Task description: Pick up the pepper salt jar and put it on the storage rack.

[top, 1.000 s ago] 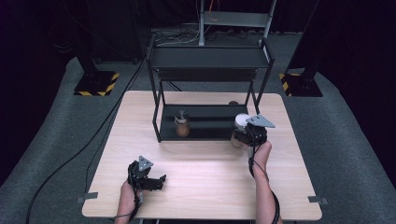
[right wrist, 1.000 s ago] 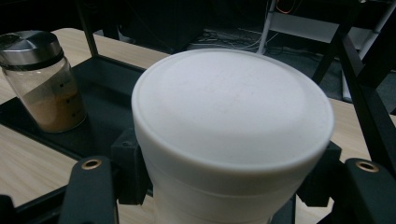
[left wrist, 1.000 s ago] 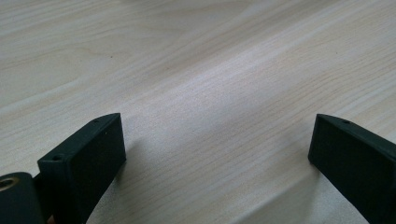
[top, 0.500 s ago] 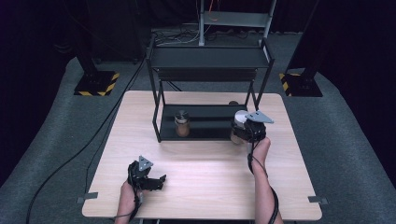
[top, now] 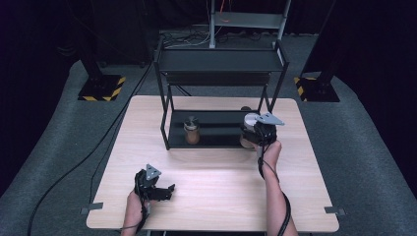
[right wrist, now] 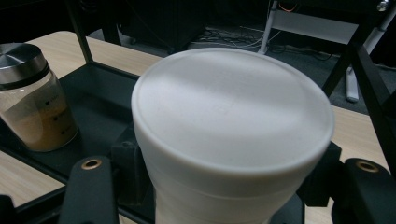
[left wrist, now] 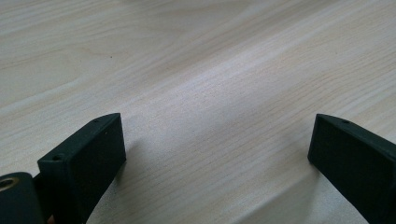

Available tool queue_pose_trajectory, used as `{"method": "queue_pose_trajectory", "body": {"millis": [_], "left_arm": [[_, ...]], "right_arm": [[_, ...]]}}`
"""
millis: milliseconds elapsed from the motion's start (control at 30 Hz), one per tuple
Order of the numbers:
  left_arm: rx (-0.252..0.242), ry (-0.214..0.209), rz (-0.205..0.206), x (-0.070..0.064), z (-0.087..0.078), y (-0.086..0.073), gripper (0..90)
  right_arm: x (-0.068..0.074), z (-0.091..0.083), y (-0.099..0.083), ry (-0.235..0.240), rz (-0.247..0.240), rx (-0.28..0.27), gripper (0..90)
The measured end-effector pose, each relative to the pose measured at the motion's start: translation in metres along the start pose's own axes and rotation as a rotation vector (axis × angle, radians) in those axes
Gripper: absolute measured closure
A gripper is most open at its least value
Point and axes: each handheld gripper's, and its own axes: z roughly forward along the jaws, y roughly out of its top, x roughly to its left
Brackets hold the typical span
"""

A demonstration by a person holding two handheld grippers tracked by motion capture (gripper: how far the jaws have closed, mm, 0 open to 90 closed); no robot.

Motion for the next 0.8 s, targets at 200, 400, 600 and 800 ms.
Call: {"method": "queue_pose_trajectory", "body": {"millis": [200, 400, 600, 800], "left_arm": [[0.0, 0.0, 0.0, 0.0, 0.0, 0.0, 3.6], [0.0, 0.001, 0.001, 0.0, 0.0, 0.0, 3.7], [0.0, 0.0, 0.001, 0.0, 0.0, 0.0, 3.7], [0.0, 0.001, 0.001, 0.0, 0.0, 0.0, 3.8]], "right_arm": [[0.003, 0.004, 0.003, 0.01, -0.006, 0.0, 33.3], [0.006, 0.009, 0.005, 0.018, -0.009, 0.003, 33.2], [0.009, 0.013, 0.006, 0.029, -0.008, 0.005, 33.3], [0.012, 0.017, 0.009, 0.035, -0.019, 0.009, 33.3]]}}
